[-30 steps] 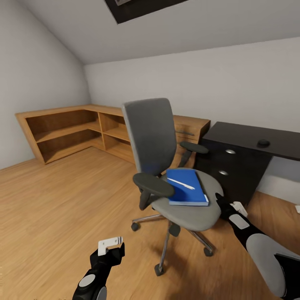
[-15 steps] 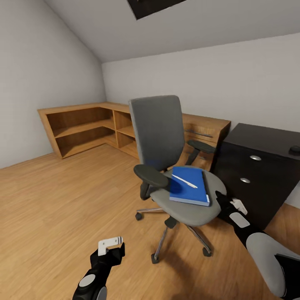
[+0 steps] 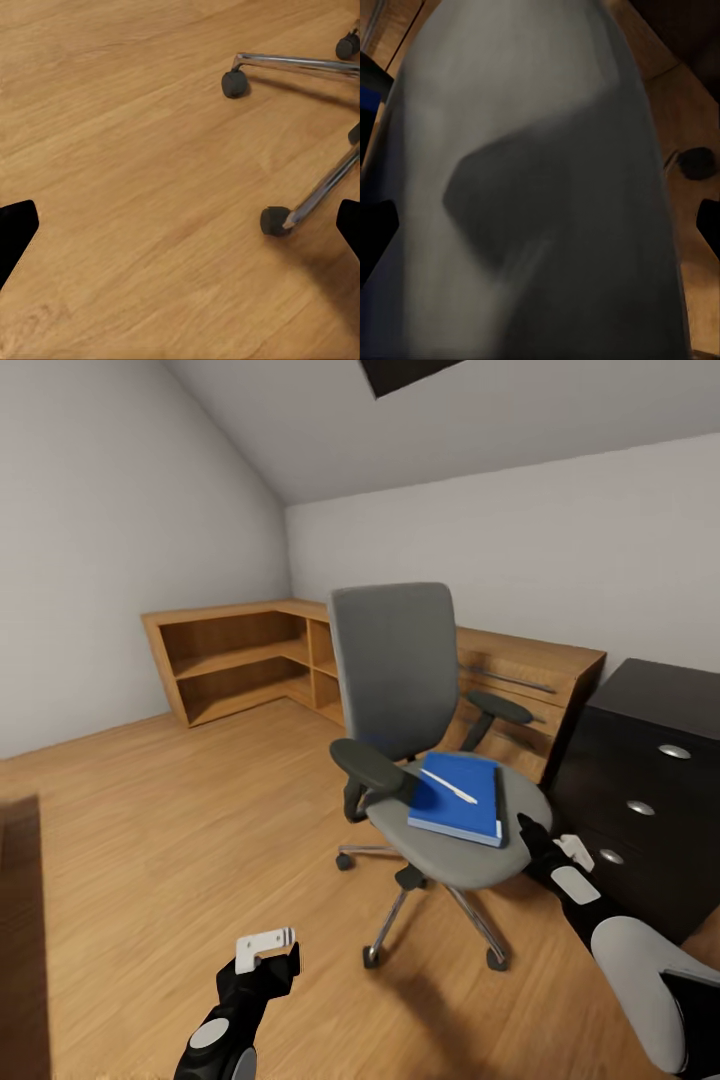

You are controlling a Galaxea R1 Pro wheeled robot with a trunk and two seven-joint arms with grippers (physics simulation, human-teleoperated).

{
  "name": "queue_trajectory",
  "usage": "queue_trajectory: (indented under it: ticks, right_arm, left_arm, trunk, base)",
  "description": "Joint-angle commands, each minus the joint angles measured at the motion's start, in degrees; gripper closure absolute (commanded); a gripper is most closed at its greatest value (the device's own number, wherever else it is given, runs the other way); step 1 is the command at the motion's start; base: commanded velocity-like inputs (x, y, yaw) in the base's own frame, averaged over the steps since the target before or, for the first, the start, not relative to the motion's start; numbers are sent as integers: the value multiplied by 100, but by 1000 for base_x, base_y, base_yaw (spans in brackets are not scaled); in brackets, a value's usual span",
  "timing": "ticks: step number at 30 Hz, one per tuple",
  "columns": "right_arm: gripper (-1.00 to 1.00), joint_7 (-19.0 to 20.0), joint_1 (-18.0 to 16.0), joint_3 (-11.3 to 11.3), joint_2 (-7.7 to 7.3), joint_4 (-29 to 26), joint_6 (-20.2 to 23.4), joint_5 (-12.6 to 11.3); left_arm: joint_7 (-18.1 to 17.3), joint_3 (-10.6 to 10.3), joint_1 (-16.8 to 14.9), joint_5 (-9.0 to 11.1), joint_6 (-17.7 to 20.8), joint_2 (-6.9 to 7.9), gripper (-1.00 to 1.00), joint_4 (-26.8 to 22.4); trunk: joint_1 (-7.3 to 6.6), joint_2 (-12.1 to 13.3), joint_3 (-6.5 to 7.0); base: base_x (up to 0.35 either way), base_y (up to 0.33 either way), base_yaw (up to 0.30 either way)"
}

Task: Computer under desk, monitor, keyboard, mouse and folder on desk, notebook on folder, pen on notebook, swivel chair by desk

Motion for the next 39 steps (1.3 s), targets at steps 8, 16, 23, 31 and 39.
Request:
queue_trajectory:
  ticks: [8,16,23,31,39]
  right_arm:
    - [-100,188,0,98,29,386,-18,-72]
    - [-100,338,0,98,38,405,-18,-66]
    - [-100,346,0,98,38,405,-18,-66]
    - [-100,347,0,98,38,405,-18,-66]
    - [-100,347,0,98,38,405,-18,-66]
  left_arm:
    - [54,-20,-3,60,17,1,-100,-4]
    - [26,-20,-4,59,9,1,-100,-4]
    - [24,-23,-4,52,9,1,-100,44]
    - [19,-29,-4,52,9,1,-100,60]
    - [19,-29,-3,60,9,1,-100,68]
  trunk:
    - [0,-1,-21]
    - [0,-1,-21]
    - [0,-1,-21]
    - [0,-1,-21]
    - [0,-1,-21]
  base:
    - [0,0,92]
    - [147,0,150]
    - [162,0,275]
    - [274,0,205]
    - [319,0,31]
